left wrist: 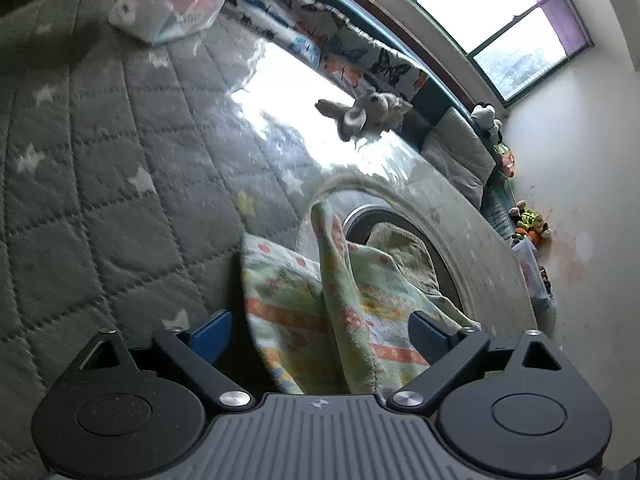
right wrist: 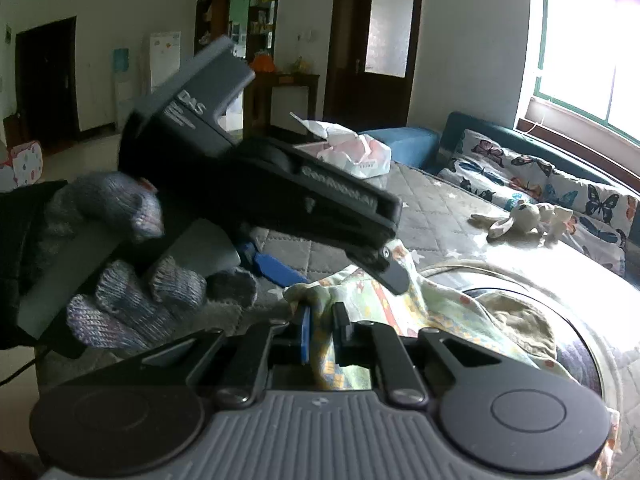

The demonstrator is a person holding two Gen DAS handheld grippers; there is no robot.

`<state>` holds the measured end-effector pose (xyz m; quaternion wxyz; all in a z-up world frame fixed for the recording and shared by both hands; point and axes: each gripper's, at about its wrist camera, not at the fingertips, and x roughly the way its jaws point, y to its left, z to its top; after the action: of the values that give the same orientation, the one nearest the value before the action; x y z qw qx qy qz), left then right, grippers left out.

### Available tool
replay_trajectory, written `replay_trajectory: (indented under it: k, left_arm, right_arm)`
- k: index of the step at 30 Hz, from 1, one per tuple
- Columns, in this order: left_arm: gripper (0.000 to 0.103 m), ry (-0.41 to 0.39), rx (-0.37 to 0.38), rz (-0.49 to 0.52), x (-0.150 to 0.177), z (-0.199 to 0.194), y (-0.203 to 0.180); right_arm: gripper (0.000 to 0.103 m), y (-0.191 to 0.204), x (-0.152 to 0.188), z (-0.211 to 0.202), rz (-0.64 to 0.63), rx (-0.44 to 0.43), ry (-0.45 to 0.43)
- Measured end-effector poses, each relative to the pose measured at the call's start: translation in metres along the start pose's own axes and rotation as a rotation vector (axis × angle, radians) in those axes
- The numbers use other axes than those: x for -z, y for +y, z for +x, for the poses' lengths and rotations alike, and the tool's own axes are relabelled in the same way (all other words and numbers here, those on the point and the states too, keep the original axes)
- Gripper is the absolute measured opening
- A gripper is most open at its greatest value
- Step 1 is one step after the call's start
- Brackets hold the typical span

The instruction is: Fold clothes

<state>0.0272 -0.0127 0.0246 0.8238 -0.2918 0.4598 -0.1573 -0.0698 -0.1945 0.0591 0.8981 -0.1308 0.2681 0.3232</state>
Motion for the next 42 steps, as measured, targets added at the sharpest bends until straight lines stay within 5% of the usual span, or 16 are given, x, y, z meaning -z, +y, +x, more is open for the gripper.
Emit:
replay_trajectory:
  k: [3, 7, 9, 15, 23, 27, 40, 42]
  left_arm:
    - [0.075, 0.023, 0.029, -0.039, 0.001, 0.004, 0.002]
    - [0.022, 0.048, 0.066, -0.076, 0.001, 0.010, 0.008]
    - [0.014, 0.057, 0.086, -0.090, 0.001, 0.013, 0.011]
    - [0.013, 0.052, 0.072, -0.082, 0.003, 0.011, 0.016]
    - [0.013, 0.036, 0.053, -0.037, 0.006, 0.009, 0.011]
    - [0.013, 0.031, 0.044, -0.021, 0.006, 0.010, 0.009]
    - [0.013, 0.026, 0.018, 0.012, 0.007, 0.015, 0.004]
    - [0.013, 0.021, 0.014, 0.021, 0.007, 0.016, 0.003]
  right_arm:
    - [0.010, 0.000, 0.000, 0.000, 0.008, -0.009, -0.006]
    - [0.010, 0.001, 0.002, 0.002, 0.011, -0.027, 0.000]
    - [0.012, -0.002, 0.004, 0.004, 0.029, -0.038, 0.007]
    - [0.029, -0.022, 0.012, -0.011, 0.097, -0.013, -0.005]
    - [0.039, -0.096, 0.040, -0.030, 0.244, 0.251, 0.038]
    - [0.040, -0.138, 0.060, -0.036, 0.362, 0.376, 0.062]
    - [0.041, -0.199, 0.102, -0.033, 0.585, 0.447, 0.108]
    - [0.030, -0.197, 0.102, -0.032, 0.592, 0.435, 0.104]
